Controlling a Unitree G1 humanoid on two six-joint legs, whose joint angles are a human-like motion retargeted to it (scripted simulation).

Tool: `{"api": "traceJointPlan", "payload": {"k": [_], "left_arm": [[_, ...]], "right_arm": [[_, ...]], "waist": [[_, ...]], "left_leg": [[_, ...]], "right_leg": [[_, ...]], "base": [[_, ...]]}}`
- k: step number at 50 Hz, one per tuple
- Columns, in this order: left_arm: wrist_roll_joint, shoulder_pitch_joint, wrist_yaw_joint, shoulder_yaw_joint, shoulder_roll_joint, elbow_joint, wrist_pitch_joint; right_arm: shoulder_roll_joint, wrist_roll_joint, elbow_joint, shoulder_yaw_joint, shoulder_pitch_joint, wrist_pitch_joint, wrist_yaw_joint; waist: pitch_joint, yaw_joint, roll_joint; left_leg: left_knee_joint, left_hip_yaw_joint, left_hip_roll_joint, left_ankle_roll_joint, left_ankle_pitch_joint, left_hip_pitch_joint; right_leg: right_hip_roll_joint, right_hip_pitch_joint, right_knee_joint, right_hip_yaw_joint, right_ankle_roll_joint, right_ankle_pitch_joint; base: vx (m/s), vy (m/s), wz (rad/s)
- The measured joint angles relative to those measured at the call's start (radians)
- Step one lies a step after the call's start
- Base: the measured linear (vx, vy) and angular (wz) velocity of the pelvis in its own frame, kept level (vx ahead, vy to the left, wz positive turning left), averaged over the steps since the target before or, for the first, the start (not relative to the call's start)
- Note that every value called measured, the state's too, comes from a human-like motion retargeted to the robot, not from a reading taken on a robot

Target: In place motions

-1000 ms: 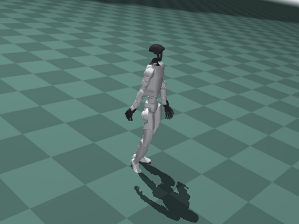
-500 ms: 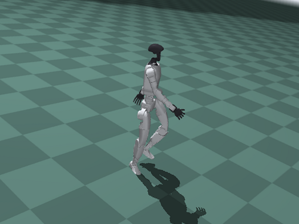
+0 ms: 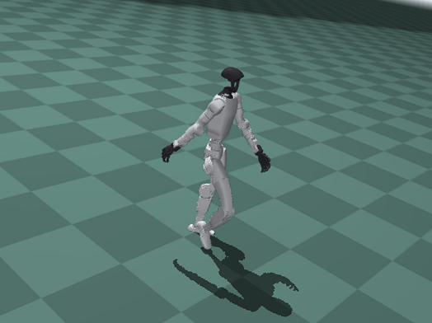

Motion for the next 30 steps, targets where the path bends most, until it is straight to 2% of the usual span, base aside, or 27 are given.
{"api": "traceJointPlan", "payload": {"k": [3, 4, 5, 6, 7, 8, 10, 12, 15, 18, 20, 23, 26, 28, 30], "left_arm": [[0.045, 0.231, 0.078, 0.018, 0.040, 0.160, 0.027], [0.083, 0.326, 0.101, 0.024, 0.064, 0.218, 0.043], [0.127, 0.426, 0.123, 0.031, 0.093, 0.277, 0.060], [0.170, 0.541, 0.149, 0.056, 0.140, 0.341, 0.079], [0.200, 0.653, 0.175, 0.078, 0.187, 0.389, 0.109], [0.206, 0.759, 0.202, 0.091, 0.235, 0.406, 0.159], [0.218, 0.908, 0.283, 0.134, 0.339, 0.411, 0.232], [0.224, 0.987, 0.308, 0.204, 0.411, 0.410, 0.236], [0.216, 1.058, 0.218, 0.309, 0.453, 0.408, 0.220], [0.219, 1.122, 0.214, 0.385, 0.479, 0.398, 0.226], [0.170, 1.158, 0.227, 0.415, 0.493, 0.405, 0.227], [0.144, 1.163, 0.221, 0.403, 0.480, 0.410, 0.241], [0.159, 1.053, 0.187, 0.349, 0.435, 0.402, 0.220], [0.153, 0.962, 0.170, 0.300, 0.405, 0.388, 0.189], [0.124, 0.859, 0.208, 0.224, 0.371, 0.380, 0.145]], "right_arm": [[0.021, -0.051, 0.000, 0.080, -0.113, 0.025, 0.083], [0.027, -0.070, 0.000, 0.116, -0.162, 0.033, 0.110], [0.032, -0.090, 0.000, 0.154, -0.215, 0.040, 0.136], [0.037, -0.125, 0.000, 0.206, -0.278, 0.047, 0.164], [0.043, -0.157, 0.000, 0.259, -0.350, 0.053, 0.198], [0.054, -0.185, 0.000, 0.316, -0.440, 0.059, 0.244], [0.092, -0.214, -0.059, 0.381, -0.640, 0.033, 0.315], [0.108, -0.219, -0.189, 0.422, -0.828, -0.018, 0.358], [0.133, -0.271, -0.393, 0.413, -1.073, -0.060, 0.387], [0.118, -0.241, -0.529, 0.399, -1.212, -0.116, 0.410], [0.098, -0.197, -0.604, 0.437, -1.252, -0.150, 0.427], [0.075, -0.310, -0.688, 0.511, -1.252, -0.202, 0.426], [0.065, -0.497, -0.708, 0.583, -1.219, -0.225, 0.350], [0.071, -0.561, -0.675, 0.624, -1.152, -0.238, 0.288], [0.086, -0.602, -0.612, 0.637, -1.042, -0.226, 0.256]], "waist": [[-0.055, 0.120, 0.033], [-0.068, 0.154, 0.058], [-0.077, 0.181, 0.087], [-0.084, 0.190, 0.091], [-0.093, 0.208, 0.080], [-0.109, 0.245, 0.039], [-0.084, 0.297, 0.008], [0.007, 0.350, -0.022], [0.146, 0.435, -0.081], [0.200, 0.560, -0.152], [0.175, 0.613, -0.220], [0.071, 0.570, -0.286], [-0.007, 0.482, -0.247], [-0.049, 0.433, -0.189], [-0.084, 0.393, -0.129]], "left_leg": [[0.035, 0.054, 0.053, -0.025, -0.037, -0.005], [0.061, 0.074, 0.085, -0.038, -0.045, 0.000], [0.093, 0.095, 0.123, -0.053, -0.053, 0.007], [0.155, 0.138, 0.139, -0.061, -0.025, 0.013], [0.253, 0.200, 0.154, -0.062, 0.028, -0.009], [0.423, 0.301, 0.166, -0.053, 0.132, -0.088], [0.875, 0.259, 0.232, 0.061, 0.379, -0.453], [1.260, 0.226, 0.274, 0.107, 0.248, -0.711], [1.595, 0.330, 0.436, 0.142, 0.085, -0.959], [1.697, 0.445, 0.429, 0.144, 0.005, -1.146], [1.673, 0.534, 0.417, 0.144, -0.002, -1.205], [1.621, 0.613, 0.410, 0.142, 0.020, -1.180], [1.573, 0.558, 0.424, 0.129, 0.055, -1.081], [1.496, 0.455, 0.420, 0.080, 0.072, -0.967], [1.298, 0.355, 0.338, 0.026, 0.097, -0.786]], "right_leg": [[0.272, 0.311, -0.451, -0.079, 0.048, 0.076], [0.369, 0.425, -0.639, -0.100, 0.083, -0.003], [0.461, 0.544, -0.833, -0.129, 0.124, -0.139], [0.484, 0.662, -1.001, -0.255, 0.115, -0.185], [0.488, 0.735, -1.130, -0.312, 0.114, -0.210], [0.454, 0.722, -1.178, -0.232, 0.128, -0.196], [0.414, 0.659, -1.207, -0.132, 0.185, -0.163], [0.400, 0.628, -1.184, -0.123, 0.156, -0.160], [0.390, 0.600, -1.153, -0.084, 0.095, -0.171], [0.301, 0.547, -1.129, -0.050, 0.086, -0.144], [0.230, 0.487, -1.113, -0.061, 0.083, -0.133], [0.181, 0.412, -1.099, -0.042, 0.102, -0.124], [0.233, 0.440, -1.139, -0.075, 0.123, -0.127], [0.299, 0.501, -1.177, -0.101, 0.132, -0.138], [0.351, 0.569, -1.208, -0.135, 0.146, -0.152]], "base": [[0.21, -0.13, -1.44], [0.21, -0.11, -1.04], [0.21, -0.02, -0.62], [0.19, -0.01, -0.61], [0.13, -0.09, -1.08], [-0.10, -0.21, -1.22], [-0.49, -0.33, -0.68], [-0.67, -0.42, -0.22], [-0.58, -0.45, -0.64], [-0.04, -0.23, -0.60], [0.33, -0.01, -0.07], [0.23, 0.09, 0.61], [-0.07, 0.14, 0.69], [0.16, 0.22, 0.31], [0.31, 0.27, 0.20]]}}
